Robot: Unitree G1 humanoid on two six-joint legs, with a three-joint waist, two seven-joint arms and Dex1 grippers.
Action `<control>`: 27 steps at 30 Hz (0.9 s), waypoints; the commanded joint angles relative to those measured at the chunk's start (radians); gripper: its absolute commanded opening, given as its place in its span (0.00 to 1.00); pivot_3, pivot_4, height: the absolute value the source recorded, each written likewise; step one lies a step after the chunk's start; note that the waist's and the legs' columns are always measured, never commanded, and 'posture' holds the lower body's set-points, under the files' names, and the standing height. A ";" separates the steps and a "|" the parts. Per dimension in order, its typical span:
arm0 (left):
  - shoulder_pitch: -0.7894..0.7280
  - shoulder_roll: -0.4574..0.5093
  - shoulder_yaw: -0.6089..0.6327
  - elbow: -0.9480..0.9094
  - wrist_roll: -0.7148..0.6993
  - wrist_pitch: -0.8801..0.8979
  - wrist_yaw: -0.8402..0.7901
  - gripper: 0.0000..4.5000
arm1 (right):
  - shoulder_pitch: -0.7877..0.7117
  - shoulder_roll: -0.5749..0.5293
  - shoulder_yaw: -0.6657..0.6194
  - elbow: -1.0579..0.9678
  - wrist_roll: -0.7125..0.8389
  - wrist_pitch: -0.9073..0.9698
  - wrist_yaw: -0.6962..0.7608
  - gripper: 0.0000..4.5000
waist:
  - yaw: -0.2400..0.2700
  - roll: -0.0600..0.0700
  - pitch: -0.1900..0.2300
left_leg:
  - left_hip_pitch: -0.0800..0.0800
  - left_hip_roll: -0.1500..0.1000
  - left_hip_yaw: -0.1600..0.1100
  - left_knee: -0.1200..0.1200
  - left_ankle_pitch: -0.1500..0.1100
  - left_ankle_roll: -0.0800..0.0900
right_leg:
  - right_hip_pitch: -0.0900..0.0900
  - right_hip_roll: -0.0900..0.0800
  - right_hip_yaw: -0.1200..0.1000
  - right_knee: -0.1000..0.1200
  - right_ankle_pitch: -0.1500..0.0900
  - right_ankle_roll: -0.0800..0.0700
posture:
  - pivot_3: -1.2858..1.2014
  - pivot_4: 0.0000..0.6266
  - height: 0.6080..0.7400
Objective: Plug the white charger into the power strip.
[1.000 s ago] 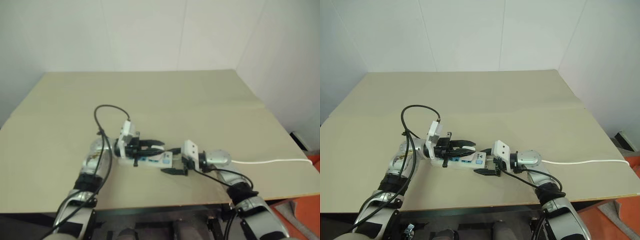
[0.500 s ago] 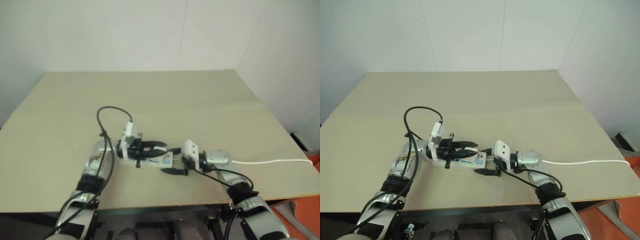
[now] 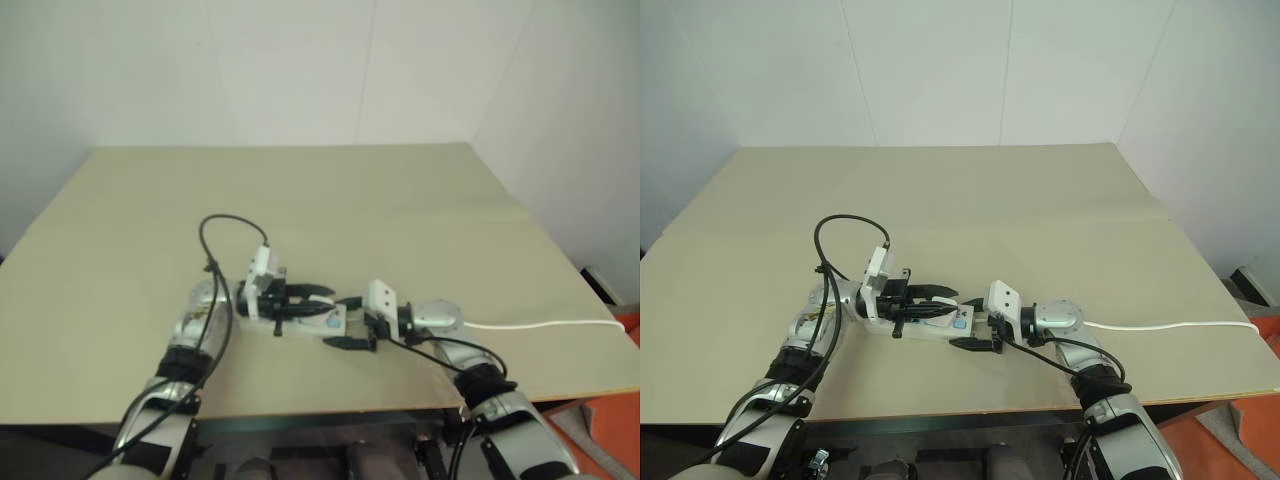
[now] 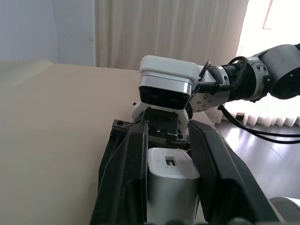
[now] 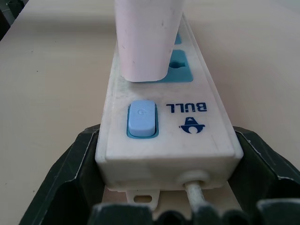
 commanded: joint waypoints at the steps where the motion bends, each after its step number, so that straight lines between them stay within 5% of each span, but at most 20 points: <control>1: 0.008 0.038 -0.003 0.046 0.041 -0.018 0.003 0.23 | 0.011 -0.018 0.013 0.011 -0.031 0.013 0.009 0.76 | 0.000 0.001 0.000 | 0.000 0.000 0.000 0.000 0.000 0.000 | 0.000 0.000 0.000 0.000 0.000 0.000 | 0.52 0.24 1.00; 27: -0.017 0.084 -0.073 0.114 0.113 -0.084 -0.021 0.23 | 0.010 -0.020 0.012 0.014 -0.035 0.009 0.003 0.76 | 0.005 0.001 -0.002 | 0.001 0.000 0.000 0.000 0.000 0.000 | 0.000 0.000 0.000 0.000 0.000 0.000 | 0.52 0.24 1.00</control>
